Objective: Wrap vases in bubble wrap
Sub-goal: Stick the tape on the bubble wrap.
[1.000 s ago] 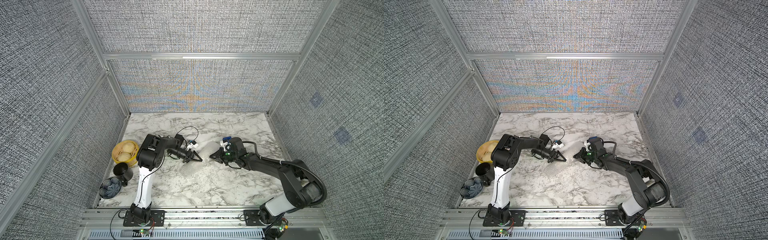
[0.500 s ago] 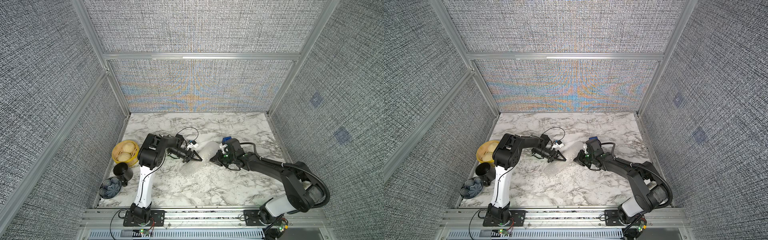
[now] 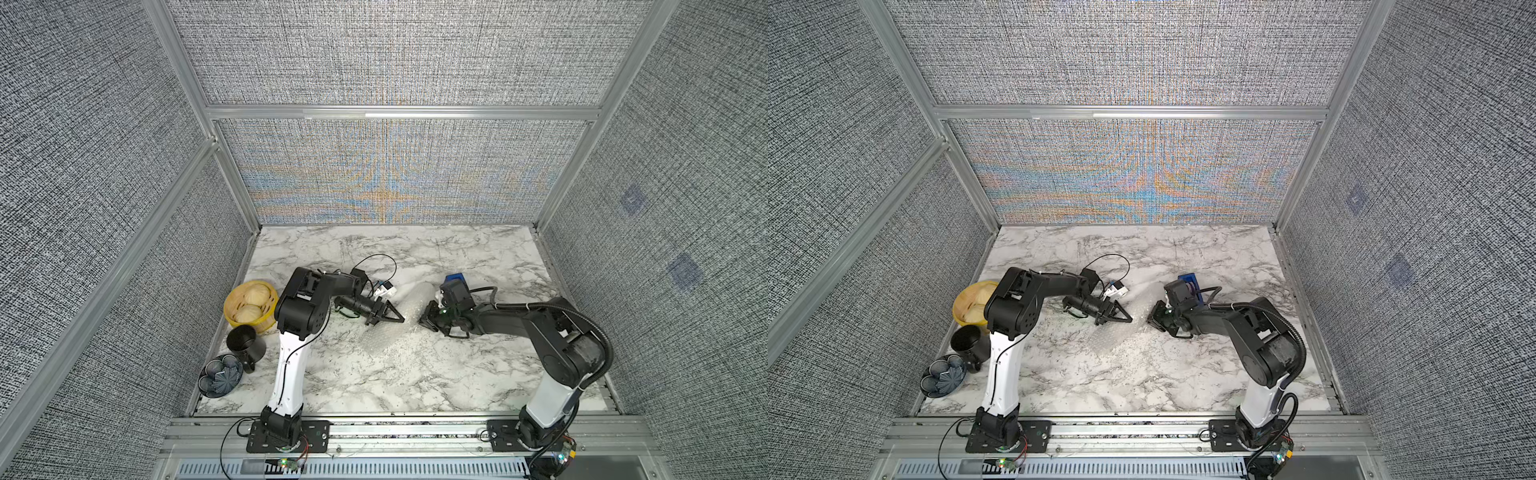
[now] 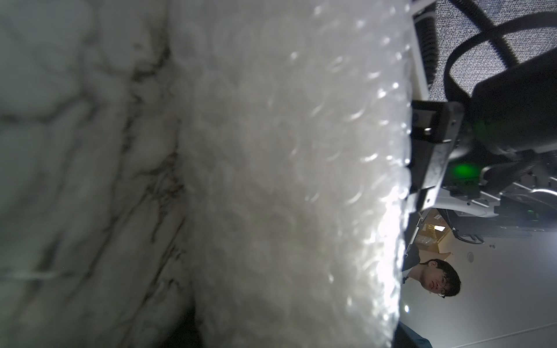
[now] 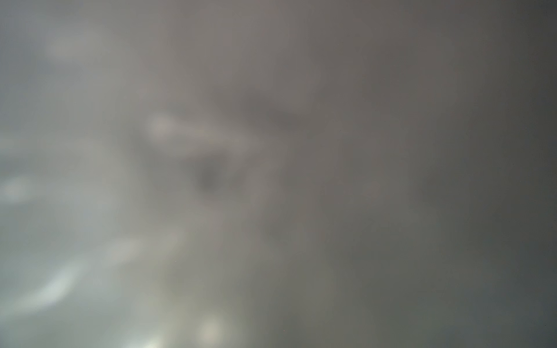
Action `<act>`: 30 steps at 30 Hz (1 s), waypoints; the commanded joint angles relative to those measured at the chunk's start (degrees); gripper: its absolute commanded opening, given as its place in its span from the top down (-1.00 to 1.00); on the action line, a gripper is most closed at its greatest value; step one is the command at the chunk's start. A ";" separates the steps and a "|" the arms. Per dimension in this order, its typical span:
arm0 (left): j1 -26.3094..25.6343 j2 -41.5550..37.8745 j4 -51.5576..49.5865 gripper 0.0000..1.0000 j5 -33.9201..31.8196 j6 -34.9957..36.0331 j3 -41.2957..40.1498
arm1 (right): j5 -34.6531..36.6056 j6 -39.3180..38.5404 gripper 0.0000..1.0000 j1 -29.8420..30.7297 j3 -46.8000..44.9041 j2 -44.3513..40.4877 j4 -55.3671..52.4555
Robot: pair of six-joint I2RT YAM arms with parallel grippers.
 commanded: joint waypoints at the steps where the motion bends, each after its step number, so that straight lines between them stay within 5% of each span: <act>1: 0.44 1.54 1.86 -0.19 -25.39 0.91 -1.01 | 4.79 6.35 1.00 0.80 -2.26 2.25 12.82; 6: 0.42 1.05 2.12 -0.19 -25.48 0.93 -1.20 | 6.28 11.65 1.00 1.69 -4.58 5.58 21.62; 10: 0.40 -0.68 3.13 -0.19 -26.96 0.49 -2.05 | 7.65 0.96 0.99 2.01 -2.52 -7.05 -6.10; 14: 0.36 -2.93 5.08 -0.19 -30.65 -1.08 -2.61 | 11.92 -6.84 0.35 -0.31 -4.24 -20.41 -25.05; 16: 0.15 -4.55 6.66 -0.19 -32.53 -1.99 -3.54 | 10.25 -6.89 0.26 -2.26 -6.47 -23.01 -25.85; 20: -0.85 -9.43 12.52 -0.22 -38.61 -5.49 -8.02 | 4.88 -9.06 0.18 -2.40 -9.69 -24.77 -13.40; 23: -1.84 -11.98 16.30 -0.23 -40.87 -8.26 -11.09 | 1.48 -4.38 -0.36 -1.27 -11.04 -22.96 -1.72; 28: -2.55 -11.31 17.31 -0.23 -40.19 -9.35 -12.03 | -4.08 -0.28 -0.41 0.00 -7.77 -10.61 9.82; 30: -2.56 -11.05 17.15 -0.23 -39.86 -9.23 -11.98 | -5.07 1.05 -0.22 -0.06 -6.56 -6.87 11.53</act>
